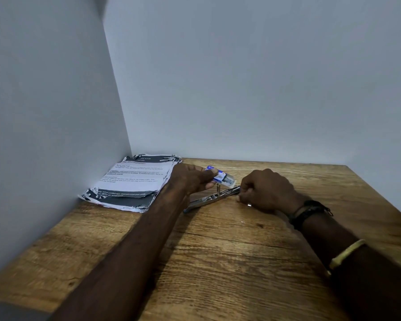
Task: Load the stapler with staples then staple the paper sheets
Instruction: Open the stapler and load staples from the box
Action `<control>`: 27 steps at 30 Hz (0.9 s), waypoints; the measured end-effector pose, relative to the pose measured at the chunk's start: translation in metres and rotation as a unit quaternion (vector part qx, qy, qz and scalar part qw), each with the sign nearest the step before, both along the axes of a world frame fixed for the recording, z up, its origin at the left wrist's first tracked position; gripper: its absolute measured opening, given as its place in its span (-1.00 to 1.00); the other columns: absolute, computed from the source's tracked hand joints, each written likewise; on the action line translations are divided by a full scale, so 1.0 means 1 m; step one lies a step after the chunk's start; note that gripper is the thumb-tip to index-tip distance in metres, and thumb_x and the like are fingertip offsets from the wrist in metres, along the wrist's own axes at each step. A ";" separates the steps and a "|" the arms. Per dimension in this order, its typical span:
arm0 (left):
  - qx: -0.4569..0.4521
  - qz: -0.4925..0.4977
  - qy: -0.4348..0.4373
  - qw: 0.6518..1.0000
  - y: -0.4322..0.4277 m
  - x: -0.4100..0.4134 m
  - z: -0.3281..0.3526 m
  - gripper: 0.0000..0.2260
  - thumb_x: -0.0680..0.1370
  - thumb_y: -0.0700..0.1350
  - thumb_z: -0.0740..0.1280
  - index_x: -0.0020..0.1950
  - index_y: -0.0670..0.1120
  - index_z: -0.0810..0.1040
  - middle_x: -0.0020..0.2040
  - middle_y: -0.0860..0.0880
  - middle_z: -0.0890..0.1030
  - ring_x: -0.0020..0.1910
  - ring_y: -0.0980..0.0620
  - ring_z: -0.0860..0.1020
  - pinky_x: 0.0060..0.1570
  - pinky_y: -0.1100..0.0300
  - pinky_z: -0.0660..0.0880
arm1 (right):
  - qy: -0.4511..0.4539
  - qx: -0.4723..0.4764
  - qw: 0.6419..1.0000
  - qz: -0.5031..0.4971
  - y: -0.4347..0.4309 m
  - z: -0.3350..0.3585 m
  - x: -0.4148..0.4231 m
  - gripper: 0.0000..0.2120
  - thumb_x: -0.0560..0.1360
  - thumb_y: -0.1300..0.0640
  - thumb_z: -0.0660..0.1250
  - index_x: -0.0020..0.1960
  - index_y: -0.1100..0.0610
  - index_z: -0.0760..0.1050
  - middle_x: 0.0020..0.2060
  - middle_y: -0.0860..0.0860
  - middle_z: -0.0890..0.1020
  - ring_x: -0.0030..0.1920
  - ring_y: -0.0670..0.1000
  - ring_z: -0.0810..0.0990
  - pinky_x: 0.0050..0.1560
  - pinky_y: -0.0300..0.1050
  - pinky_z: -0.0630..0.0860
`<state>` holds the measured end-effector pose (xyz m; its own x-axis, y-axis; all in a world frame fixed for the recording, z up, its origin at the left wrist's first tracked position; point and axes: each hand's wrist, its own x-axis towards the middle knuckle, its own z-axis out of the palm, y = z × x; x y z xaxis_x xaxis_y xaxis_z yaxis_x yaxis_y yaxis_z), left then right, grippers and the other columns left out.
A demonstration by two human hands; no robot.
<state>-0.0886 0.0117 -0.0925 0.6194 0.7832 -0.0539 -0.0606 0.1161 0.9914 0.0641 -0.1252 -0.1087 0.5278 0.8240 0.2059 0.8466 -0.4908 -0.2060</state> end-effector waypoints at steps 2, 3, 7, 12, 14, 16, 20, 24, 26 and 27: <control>0.000 -0.001 0.002 1.000 0.001 -0.001 0.000 -0.83 0.42 -0.33 0.54 -0.19 -0.30 0.55 -0.23 -0.29 0.65 -0.46 0.03 0.66 -0.38 0.27 0.65 | 0.003 0.004 1.000 0.005 -0.001 0.001 0.000 -0.81 0.42 -0.18 0.48 -0.19 -0.07 0.63 -0.22 -0.15 0.63 -0.08 0.01 0.62 -0.15 -0.11 0.47; 0.001 0.001 0.004 1.000 0.002 -0.001 -0.001 -0.81 0.41 -0.33 0.55 -0.27 -0.29 0.54 -0.26 -0.27 0.66 -0.46 0.02 0.66 -0.37 0.27 0.65 | 0.010 0.012 1.000 0.006 -0.002 0.003 0.001 -0.82 0.42 -0.16 0.48 -0.19 -0.06 0.64 -0.20 -0.14 0.66 -0.07 0.01 0.63 -0.13 -0.09 0.52; -0.001 0.002 0.004 1.000 0.003 -0.001 -0.002 -0.79 0.40 -0.34 0.55 -0.33 -0.27 0.54 -0.31 -0.23 0.66 -0.44 0.01 0.66 -0.32 0.25 0.66 | 0.054 0.120 0.991 0.026 -0.009 0.018 0.006 -0.87 0.42 -0.08 0.52 -0.16 -0.03 0.70 -0.18 -0.10 0.71 -0.07 0.00 0.65 0.01 0.03 0.60; -0.006 -0.006 0.007 1.000 -0.001 0.001 -0.001 -0.82 0.42 -0.34 0.54 -0.27 -0.31 0.55 -0.29 -0.24 0.64 -0.48 0.04 0.64 -0.35 0.27 0.65 | 0.078 0.230 0.963 0.117 -0.008 0.031 -0.003 -0.92 0.43 0.02 0.57 -0.13 0.01 0.73 -0.19 -0.09 0.71 -0.19 -0.16 0.61 -0.05 -0.09 0.54; -0.005 -0.008 0.009 1.000 -0.002 0.002 -0.001 -0.85 0.42 -0.34 0.54 -0.20 -0.33 0.58 -0.26 -0.26 0.64 -0.47 0.03 0.64 -0.33 0.26 0.66 | 0.075 0.225 0.961 0.142 -0.006 0.031 -0.008 -0.92 0.42 0.03 0.58 -0.12 0.01 0.73 -0.20 -0.08 0.69 -0.20 -0.14 0.61 -0.08 -0.10 0.53; -0.006 -0.009 0.010 1.000 -0.003 0.002 0.000 -0.85 0.42 -0.33 0.54 -0.18 -0.33 0.59 -0.21 -0.29 0.65 -0.41 0.00 0.65 -0.28 0.24 0.66 | 0.074 0.210 0.963 0.150 -0.005 0.030 -0.010 -0.92 0.42 0.02 0.58 -0.12 -0.01 0.72 -0.19 -0.07 0.66 -0.18 -0.08 0.62 -0.09 -0.06 0.55; -0.008 -0.011 0.009 1.000 -0.003 0.001 0.000 -0.84 0.42 -0.32 0.54 -0.12 -0.33 0.59 -0.15 -0.33 0.65 -0.33 -0.05 0.65 -0.25 0.22 0.66 | 0.069 0.190 0.968 0.147 -0.004 0.028 -0.010 -0.92 0.44 0.02 0.55 -0.09 -0.01 0.73 -0.18 -0.07 0.64 -0.15 -0.03 0.63 -0.06 0.02 0.58; -0.016 -0.012 0.009 1.000 -0.001 0.001 -0.001 -0.81 0.41 -0.33 0.55 -0.23 -0.29 0.54 -0.20 -0.29 0.65 -0.40 -0.01 0.67 -0.28 0.23 0.67 | 0.088 0.197 0.965 0.150 -0.004 0.026 -0.006 -0.89 0.47 0.00 0.54 -0.05 0.00 0.75 -0.16 -0.08 0.69 -0.17 -0.14 0.62 -0.12 -0.20 0.53; -0.022 -0.007 0.006 1.000 -0.001 0.001 0.000 -0.81 0.40 -0.32 0.56 -0.17 -0.30 0.55 -0.20 -0.29 0.66 -0.39 -0.02 0.67 -0.33 0.25 0.66 | 0.117 0.215 0.959 0.146 -0.005 0.027 -0.004 -0.92 0.51 0.06 0.50 -0.03 0.01 0.75 -0.16 -0.09 0.73 -0.23 -0.19 0.65 -0.19 -0.34 0.46; -0.026 -0.004 0.003 1.000 -0.001 0.001 0.001 -0.81 0.40 -0.32 0.56 -0.15 -0.30 0.56 -0.20 -0.28 0.66 -0.38 -0.02 0.67 -0.35 0.26 0.66 | 0.139 0.219 0.954 0.147 -0.005 0.027 -0.003 -0.91 0.53 0.12 0.47 0.00 0.01 0.75 -0.15 -0.09 0.74 -0.26 -0.19 0.66 -0.21 -0.34 0.46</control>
<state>-0.0874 0.0107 -0.0919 0.6256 0.7739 -0.0983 -0.0525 0.1675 0.9845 0.0616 -0.1306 -0.0813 0.3717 0.8120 0.4500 0.8168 -0.0556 -0.5743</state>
